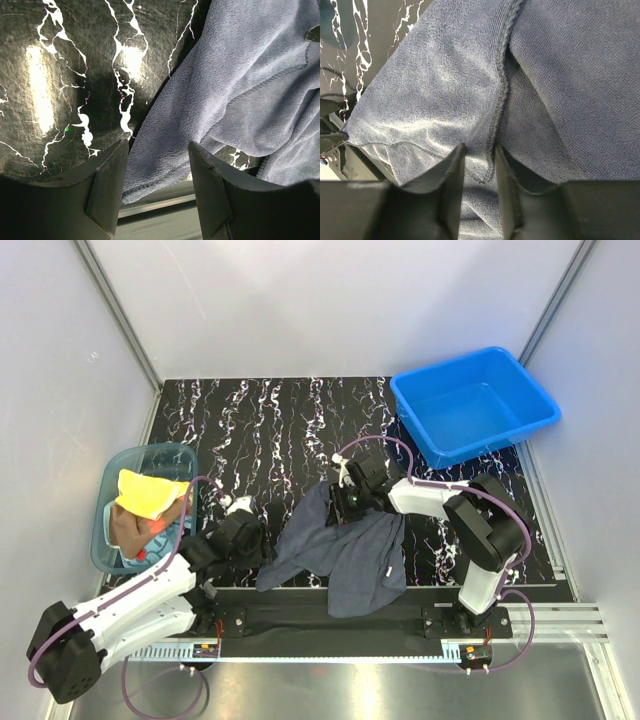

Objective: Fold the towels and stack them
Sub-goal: Flatten out the crumpled towel

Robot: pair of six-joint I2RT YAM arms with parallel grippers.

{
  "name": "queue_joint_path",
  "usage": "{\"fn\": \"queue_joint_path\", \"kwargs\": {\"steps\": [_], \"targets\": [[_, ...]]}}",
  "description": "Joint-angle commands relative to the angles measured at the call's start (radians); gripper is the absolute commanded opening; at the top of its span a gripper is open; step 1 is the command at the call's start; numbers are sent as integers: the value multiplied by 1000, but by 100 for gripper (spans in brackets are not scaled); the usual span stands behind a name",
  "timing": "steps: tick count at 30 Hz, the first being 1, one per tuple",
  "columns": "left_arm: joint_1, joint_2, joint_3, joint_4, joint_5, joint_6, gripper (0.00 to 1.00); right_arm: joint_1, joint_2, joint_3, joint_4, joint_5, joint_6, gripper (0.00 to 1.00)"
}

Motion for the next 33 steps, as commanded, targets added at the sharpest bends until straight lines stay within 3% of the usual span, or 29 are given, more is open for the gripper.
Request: {"fn": "queue_joint_path", "kwargs": {"steps": [1, 2, 6, 13, 21, 27, 33], "targets": [[-5, 7, -5, 62, -30, -7, 56, 4, -8, -9, 49, -24, -8, 33], [-4, 10, -2, 68, -29, -2, 57, 3, -10, -8, 48, -23, -3, 22], [-5, 19, 25, 95, -26, 25, 57, 3, 0, 21, 54, -45, 30, 0], [-8, -10, 32, 32, -55, 22, 59, -63, -65, 110, -73, 66, 77, 0], [-57, -13, -25, 134, 14, 41, 59, -212, -45, 153, -132, 25, 81, 0], [-221, 75, 1, 220, -46, 67, 59, -243, -23, 161, -130, 30, 81, 0], [-431, 266, 107, 138, -268, 56, 59, -243, -26, 149, -123, 20, 83, 0]]}}
